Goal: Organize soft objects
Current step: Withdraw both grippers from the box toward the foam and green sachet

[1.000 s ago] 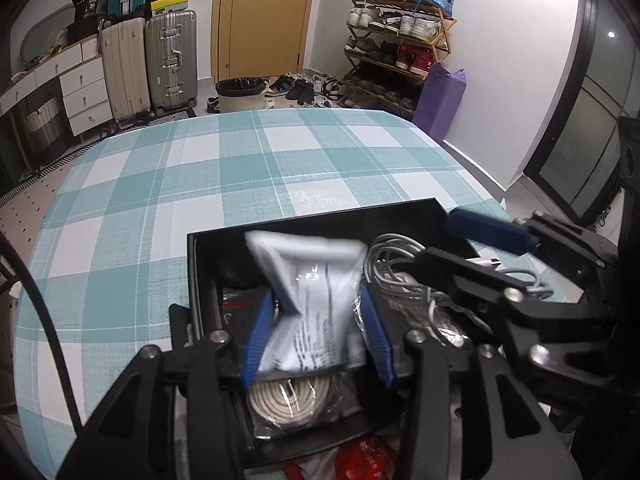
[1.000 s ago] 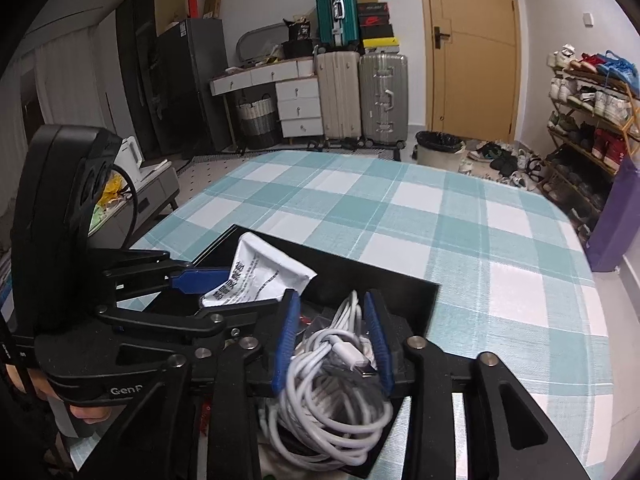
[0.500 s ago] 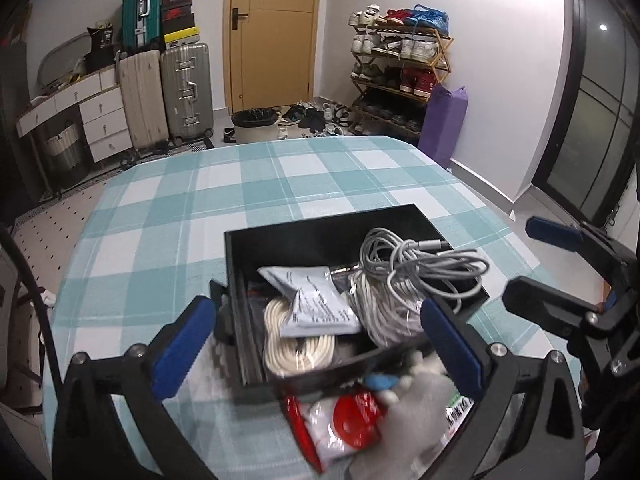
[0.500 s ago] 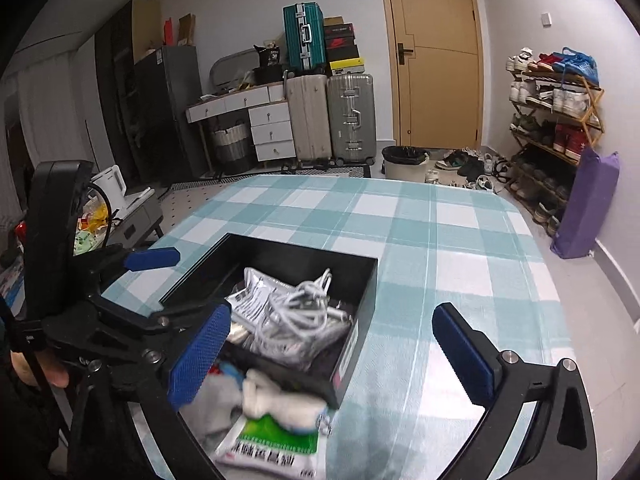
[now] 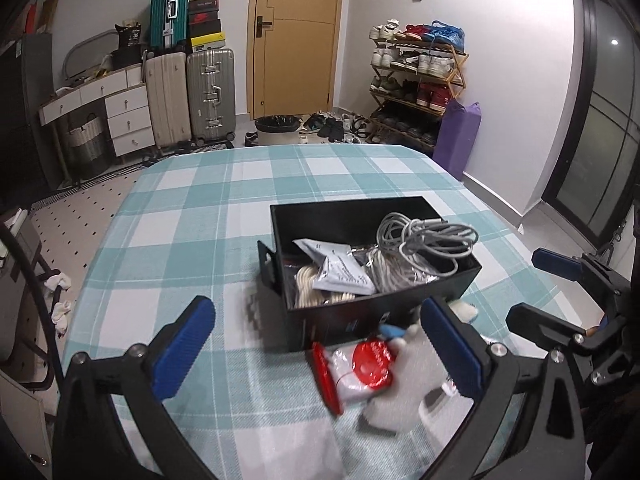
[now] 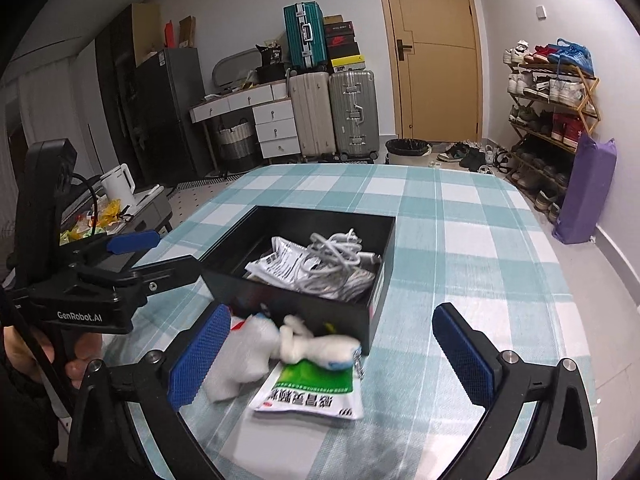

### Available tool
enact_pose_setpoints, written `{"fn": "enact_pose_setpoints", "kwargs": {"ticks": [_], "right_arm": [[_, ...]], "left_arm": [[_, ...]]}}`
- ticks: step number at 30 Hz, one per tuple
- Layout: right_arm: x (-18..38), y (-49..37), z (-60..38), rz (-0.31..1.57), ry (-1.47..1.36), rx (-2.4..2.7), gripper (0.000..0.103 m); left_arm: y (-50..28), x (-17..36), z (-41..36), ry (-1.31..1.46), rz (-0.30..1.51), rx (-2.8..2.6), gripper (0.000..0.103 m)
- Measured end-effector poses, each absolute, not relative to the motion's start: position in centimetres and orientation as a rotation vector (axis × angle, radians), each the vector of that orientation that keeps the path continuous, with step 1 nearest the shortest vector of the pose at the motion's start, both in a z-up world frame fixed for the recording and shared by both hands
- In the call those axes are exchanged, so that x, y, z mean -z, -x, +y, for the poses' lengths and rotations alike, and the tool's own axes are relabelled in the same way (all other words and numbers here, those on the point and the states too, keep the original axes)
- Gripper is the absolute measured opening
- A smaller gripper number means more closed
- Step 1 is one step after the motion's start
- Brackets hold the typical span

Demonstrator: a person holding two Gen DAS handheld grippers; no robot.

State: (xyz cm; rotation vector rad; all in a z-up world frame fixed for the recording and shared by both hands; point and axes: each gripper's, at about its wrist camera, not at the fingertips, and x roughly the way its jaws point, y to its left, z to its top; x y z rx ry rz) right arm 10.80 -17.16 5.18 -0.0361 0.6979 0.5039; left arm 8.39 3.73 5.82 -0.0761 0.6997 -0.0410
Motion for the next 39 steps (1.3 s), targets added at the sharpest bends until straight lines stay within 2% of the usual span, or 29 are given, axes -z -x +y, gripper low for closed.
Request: {"fn": "enact_pose_setpoints", "kwargs": {"ticks": [39], "right_arm": [[-0.1,-9.3,-16.7,0.861,0.043,-0.457,0.103]], "left_arm": [[-6.5,-1.1,2.8,0.077,0.79,0.074,0.103]]}}
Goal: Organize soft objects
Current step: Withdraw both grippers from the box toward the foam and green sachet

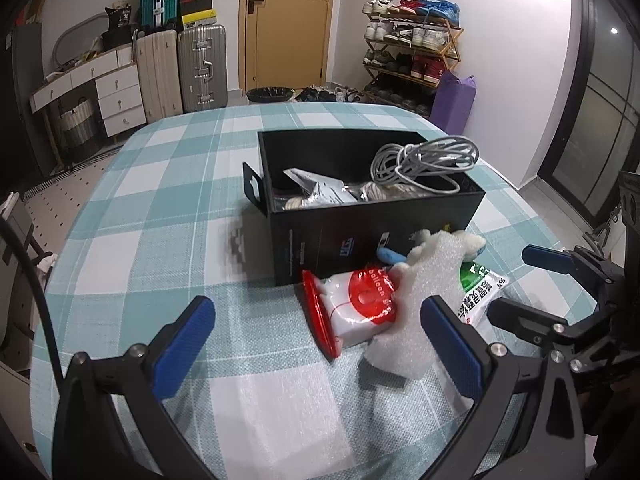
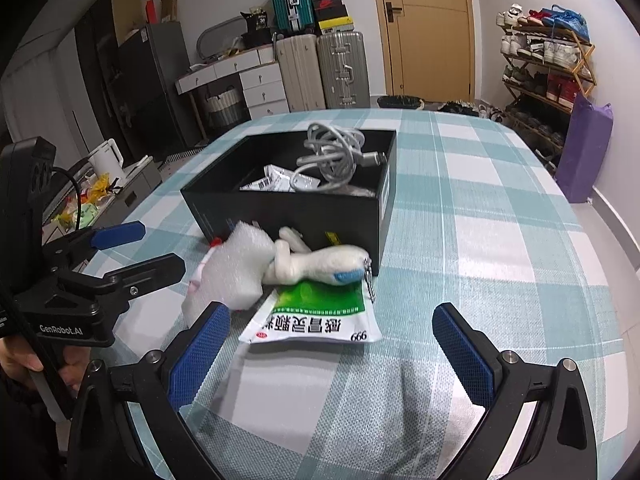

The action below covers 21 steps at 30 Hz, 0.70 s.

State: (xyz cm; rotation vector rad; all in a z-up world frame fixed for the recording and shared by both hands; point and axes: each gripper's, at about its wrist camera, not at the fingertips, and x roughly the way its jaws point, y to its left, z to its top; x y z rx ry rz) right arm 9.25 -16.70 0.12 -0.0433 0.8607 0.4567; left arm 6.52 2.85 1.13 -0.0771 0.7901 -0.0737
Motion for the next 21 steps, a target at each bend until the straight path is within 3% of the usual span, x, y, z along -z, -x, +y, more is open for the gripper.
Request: {"fn": "enact_pose_setpoints", "kwargs": {"ticks": [21], "right_arm": [[2.7,-12.2,-13.9,1.006,0.111,-0.464,0.103]], "left_arm": [[-7.3,0.3,3.7,0.095,0.84,0.086,0.103]]}}
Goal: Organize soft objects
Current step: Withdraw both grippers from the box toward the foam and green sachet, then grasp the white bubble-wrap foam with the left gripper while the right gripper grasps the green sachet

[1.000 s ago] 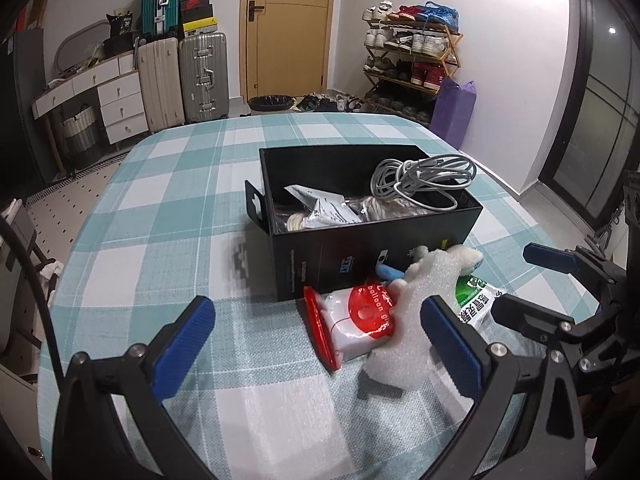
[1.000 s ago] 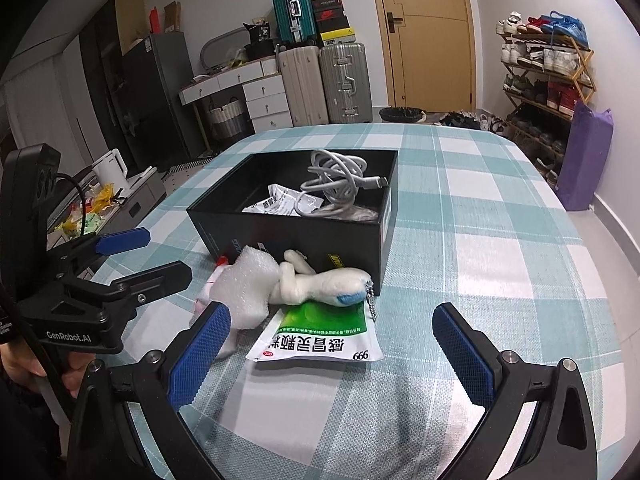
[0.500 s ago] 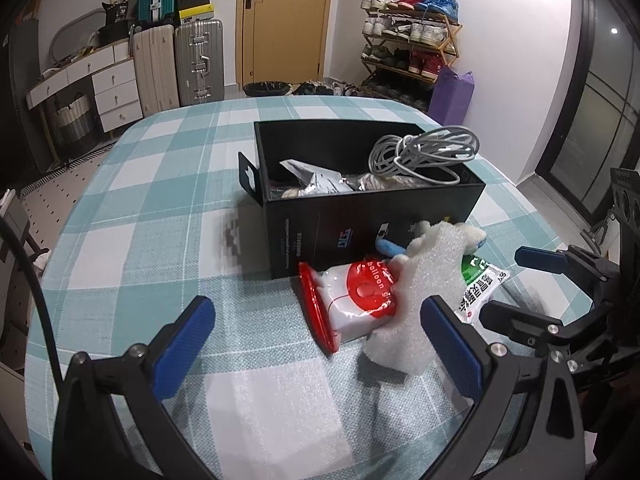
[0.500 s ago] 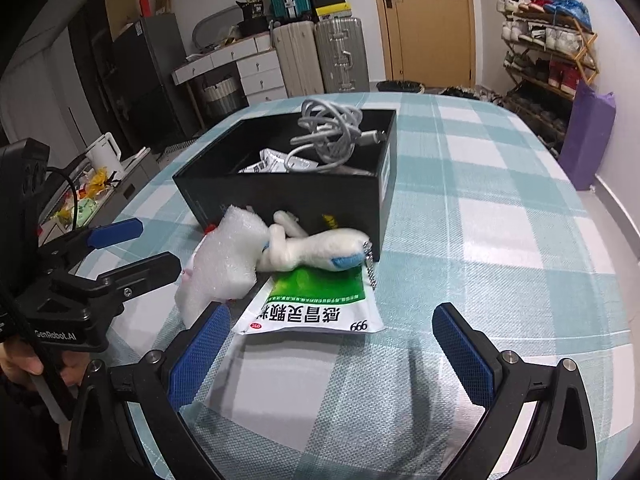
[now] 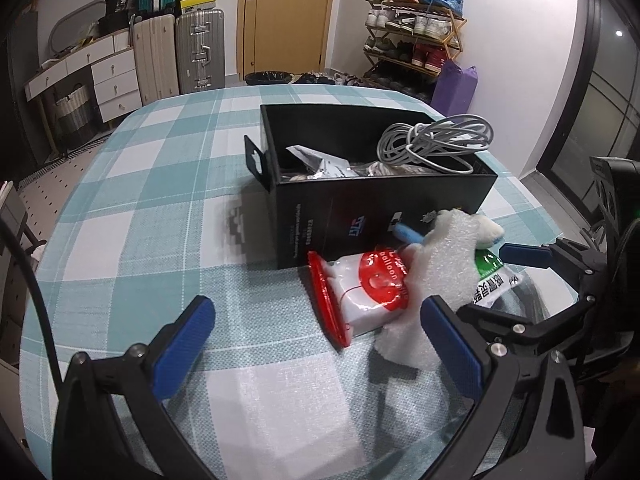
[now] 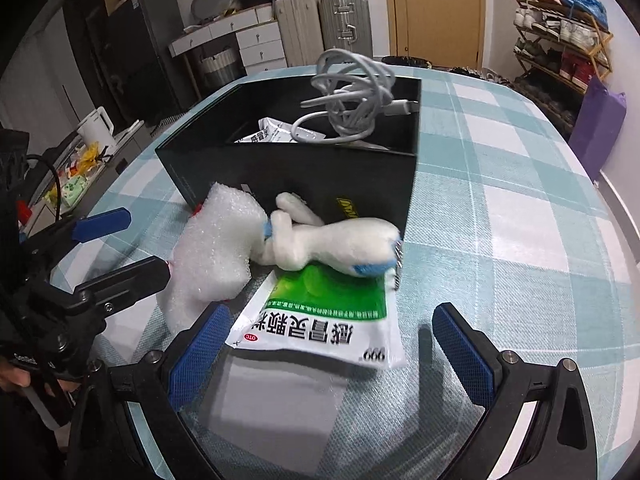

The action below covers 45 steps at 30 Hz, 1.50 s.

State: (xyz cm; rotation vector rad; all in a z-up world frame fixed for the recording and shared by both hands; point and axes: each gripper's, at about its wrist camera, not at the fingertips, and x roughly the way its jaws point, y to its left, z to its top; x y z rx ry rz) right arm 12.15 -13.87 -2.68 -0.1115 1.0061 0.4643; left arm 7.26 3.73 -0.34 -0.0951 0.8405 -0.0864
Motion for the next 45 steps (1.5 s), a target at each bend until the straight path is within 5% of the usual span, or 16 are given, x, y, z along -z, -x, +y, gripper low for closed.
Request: {"fn": "enact_pose_setpoints", "kwargs": {"ticks": [18,25,36,38,42,45], "right_arm": [[3.3,-12.4,-13.0,1.013,0.123,-0.462,0.099],[2.9,-11.9,-14.0,0.989,0.121,-0.465,0.066],[2.5,-10.5,-16.2,0.976,0.096,-0.494,0.052],[2.3,-10.3,-16.4,0.969,0.097,-0.498,0.043],[2.1,-9.6,-16.4,0.97,0.131,-0.507,0.043],[2.1,-9.5,-16.5,0.972,0.107,-0.511,0.061]], "left_arm": [[-7.2,0.3,4.1,0.1,0.843,0.084,0.103],[-7.1,0.2,4.0,0.098,0.842,0.089,0.103],[-6.8,-0.5,2.4,0.075,0.832,0.122,0.103],[-6.8,-0.6,2.1,0.064,0.831,0.131,0.103],[-6.7,-0.5,0.9,0.01,0.829,0.142,0.103],[-6.7,-0.4,0.2,-0.026,0.816,0.151,0.101]]}}
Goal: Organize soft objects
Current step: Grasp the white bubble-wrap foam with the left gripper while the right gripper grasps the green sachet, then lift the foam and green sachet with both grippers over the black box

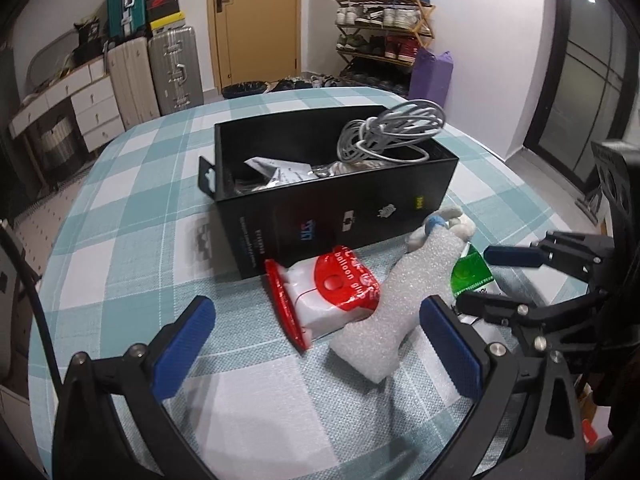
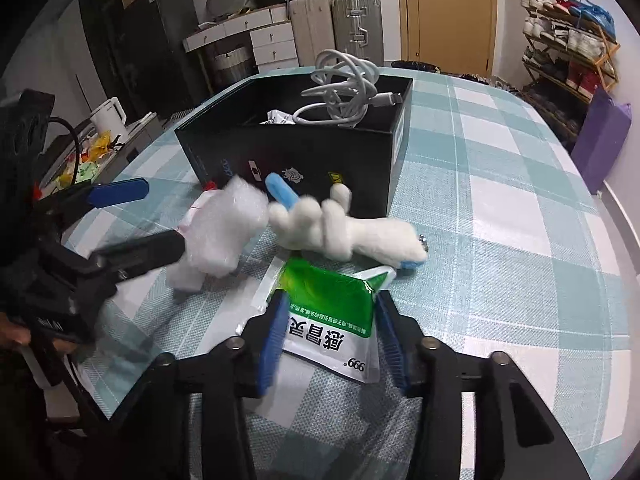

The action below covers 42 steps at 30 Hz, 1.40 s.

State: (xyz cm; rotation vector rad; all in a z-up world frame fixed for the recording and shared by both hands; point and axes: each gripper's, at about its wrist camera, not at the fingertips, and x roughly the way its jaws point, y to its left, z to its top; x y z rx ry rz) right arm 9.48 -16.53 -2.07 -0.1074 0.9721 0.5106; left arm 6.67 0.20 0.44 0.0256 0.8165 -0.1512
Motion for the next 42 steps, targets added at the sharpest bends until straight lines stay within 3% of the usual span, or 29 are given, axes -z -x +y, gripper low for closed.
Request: {"fn": "enact_pose_setpoints", "kwargs": {"ticks": [1,2,10,13,19,42], "right_arm": [[2.1,-9.5,-16.6,0.969,0.1,-0.501,0.076],[2.0,-9.4,-16.6,0.963,0.096,-0.498,0.083],[2.4,-10.0,-16.7,0.969,0.088,-0.481,0.083],[2.5,-10.3,-16.9,0.971,0.084,-0.468,0.083],[2.5,-10.2,-17.1,0.971,0.08,-0.47,0.083],[3.0,-10.2,-13.7,0.998,0.166,-0.452,0.087]], "left_arm": [[-6.7,-0.4,0.0,-0.036,0.815,0.157,0.101],[-6.7,-0.4,-0.2,-0.047,0.814,0.163,0.1],[-6.3,-0.2,-2.0,-0.127,0.818,0.259,0.096],[-6.5,0.1,-2.6,-0.143,0.83,0.286,0.083],[-6.5,0.2,-2.9,-0.148,0.827,0.306,0.039],[-6.2,-1.9,1.9,0.053,0.801,0.184,0.037]]}}
